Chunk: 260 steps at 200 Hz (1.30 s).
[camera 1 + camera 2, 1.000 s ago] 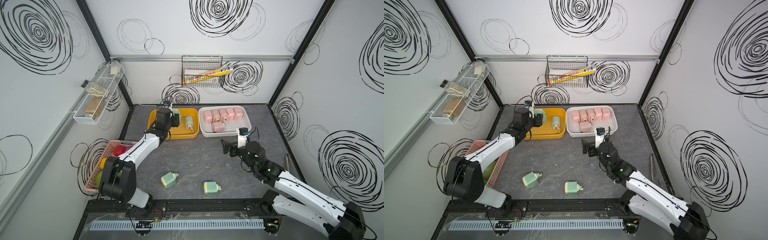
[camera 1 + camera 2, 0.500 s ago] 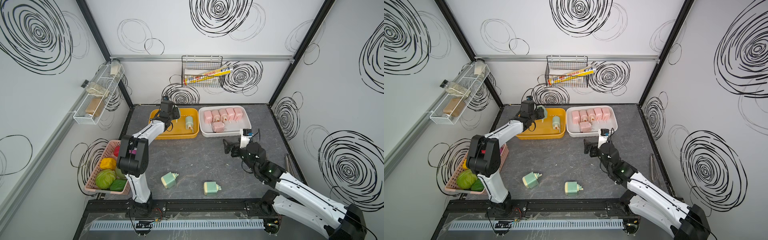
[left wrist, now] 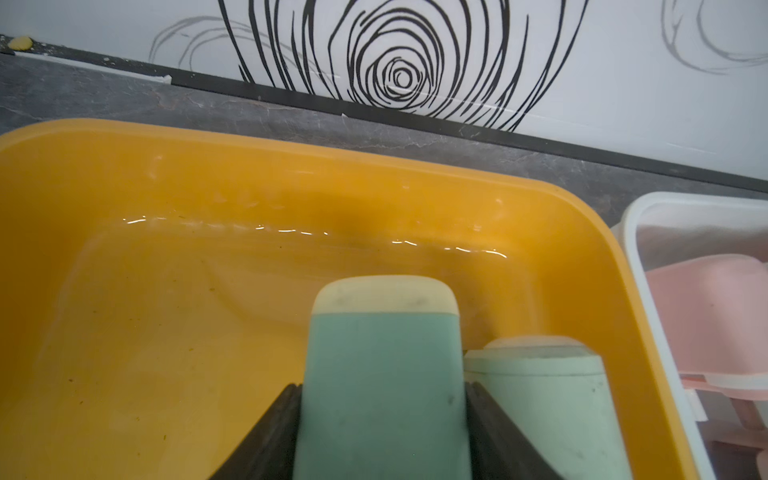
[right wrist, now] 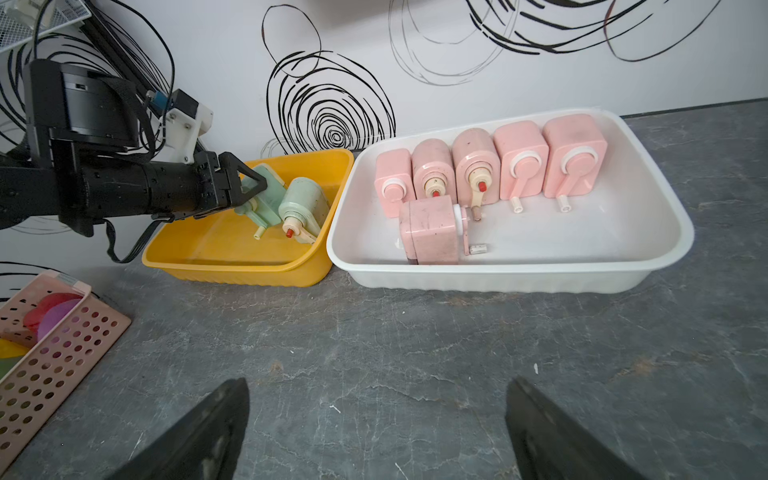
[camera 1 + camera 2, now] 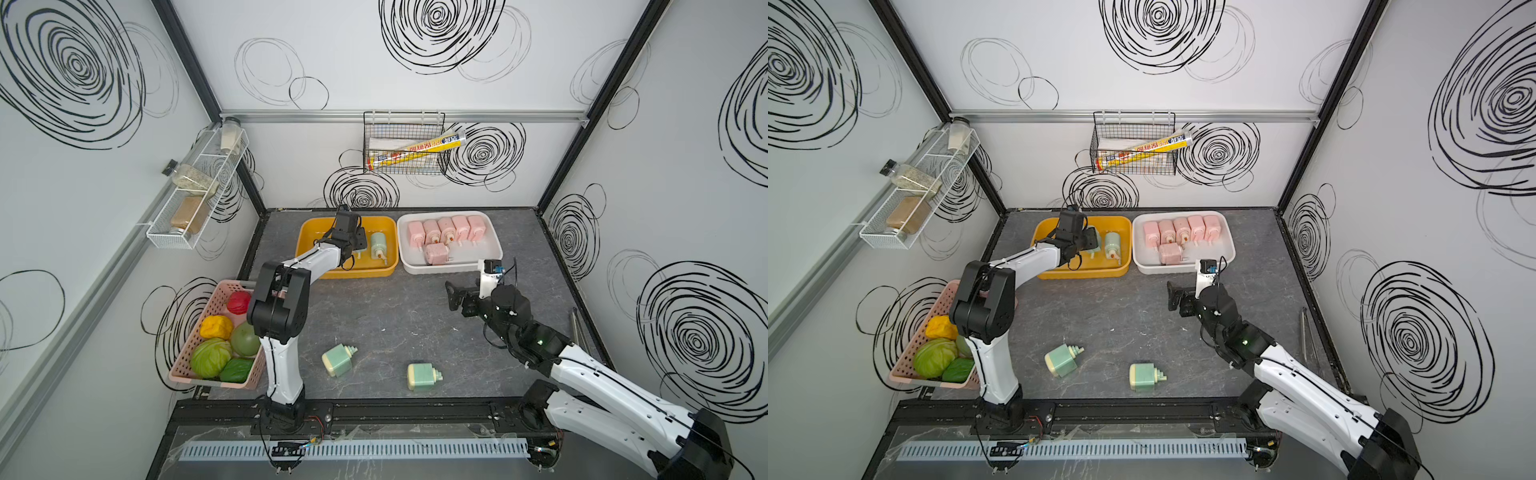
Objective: Place the pencil sharpeners by color into the storage box
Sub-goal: Place the pencil sharpener in the storage box.
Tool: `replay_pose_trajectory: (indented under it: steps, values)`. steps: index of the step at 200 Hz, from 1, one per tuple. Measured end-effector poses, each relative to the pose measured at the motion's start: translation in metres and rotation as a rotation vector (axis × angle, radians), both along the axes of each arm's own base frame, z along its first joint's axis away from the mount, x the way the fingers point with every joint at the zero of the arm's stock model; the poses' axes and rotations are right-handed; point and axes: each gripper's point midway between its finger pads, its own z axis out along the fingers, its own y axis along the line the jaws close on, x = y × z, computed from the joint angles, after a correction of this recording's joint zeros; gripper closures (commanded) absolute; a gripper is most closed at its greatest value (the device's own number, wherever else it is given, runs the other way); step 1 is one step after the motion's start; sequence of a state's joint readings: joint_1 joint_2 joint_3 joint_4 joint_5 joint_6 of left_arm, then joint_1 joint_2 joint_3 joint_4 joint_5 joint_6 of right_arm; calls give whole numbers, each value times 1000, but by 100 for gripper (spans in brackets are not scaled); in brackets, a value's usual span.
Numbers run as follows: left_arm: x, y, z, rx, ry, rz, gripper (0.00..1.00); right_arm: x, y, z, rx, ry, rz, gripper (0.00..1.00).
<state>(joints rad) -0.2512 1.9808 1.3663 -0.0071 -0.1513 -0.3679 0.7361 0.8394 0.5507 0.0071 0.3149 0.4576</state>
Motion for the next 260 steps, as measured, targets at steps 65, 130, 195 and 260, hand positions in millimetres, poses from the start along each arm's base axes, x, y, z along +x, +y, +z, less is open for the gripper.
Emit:
replay_pose_trajectory:
  steps: [65, 130, 195, 260]
  values:
    - [-2, -6, -13, 6, 24, -10, 81, 0, 0, 0, 0, 0, 1, 0]
    - [-2, -6, -17, 6, 25, -3, 75, 0, 0, -1, -3, 3, 2, 0]
    - [-2, -7, -18, 5, 23, -6, 56, -1, 0, -2, -7, 8, 4, 0]
    - [-3, -7, -18, 6, 24, -6, 41, -2, -1, -5, -19, 19, 9, 0]
